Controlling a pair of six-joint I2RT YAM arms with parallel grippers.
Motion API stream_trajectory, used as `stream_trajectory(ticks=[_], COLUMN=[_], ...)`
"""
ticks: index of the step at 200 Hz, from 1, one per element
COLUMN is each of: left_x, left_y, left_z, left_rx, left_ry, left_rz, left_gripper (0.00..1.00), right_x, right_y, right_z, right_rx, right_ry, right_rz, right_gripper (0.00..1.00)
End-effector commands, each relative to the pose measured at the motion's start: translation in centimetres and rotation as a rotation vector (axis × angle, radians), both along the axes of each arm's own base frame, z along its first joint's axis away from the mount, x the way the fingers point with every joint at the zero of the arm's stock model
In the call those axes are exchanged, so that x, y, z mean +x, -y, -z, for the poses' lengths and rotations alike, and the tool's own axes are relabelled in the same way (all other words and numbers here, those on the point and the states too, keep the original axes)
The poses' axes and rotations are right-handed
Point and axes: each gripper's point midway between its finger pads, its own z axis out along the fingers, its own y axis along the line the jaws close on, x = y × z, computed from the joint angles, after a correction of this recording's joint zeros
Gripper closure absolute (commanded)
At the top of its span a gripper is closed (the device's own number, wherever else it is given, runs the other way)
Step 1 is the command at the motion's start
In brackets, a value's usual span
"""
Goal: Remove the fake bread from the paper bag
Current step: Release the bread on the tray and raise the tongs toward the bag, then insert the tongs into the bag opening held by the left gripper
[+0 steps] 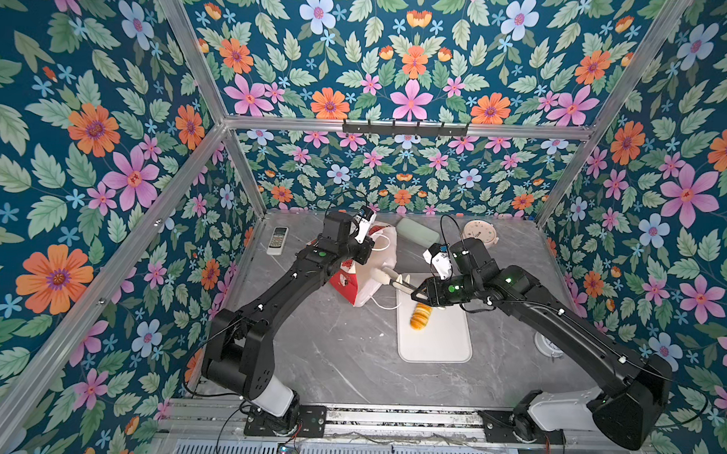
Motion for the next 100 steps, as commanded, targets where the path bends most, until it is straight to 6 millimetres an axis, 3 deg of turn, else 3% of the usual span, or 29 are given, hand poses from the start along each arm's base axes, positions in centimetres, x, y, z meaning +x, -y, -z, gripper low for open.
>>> stream_trajectory(ticks=[1, 61, 100], left_x=[0.2, 0.0, 0.1], left_y=[0.3, 0.8, 1.2], left_z=[-0.5, -1.2, -1.4], left_rx=[-0.003, -0.02, -0.02], left_ry=[0.016, 0.019, 0.015], left_rz=[0.015, 0.042, 0.063], left_gripper=[1.0, 1.0, 1.0], right_x=[1.4, 4.2, 6.9], right_y=[-1.6, -2.0, -2.6], right_z=[-1.9, 1.8, 2.7], right_rx=[0.073, -0.059, -0.143], right_ry=[0.093, 0.114, 0.196], right_rz=[-0.032, -0.022, -0.004], right_gripper=[0.66, 0.68, 0.69])
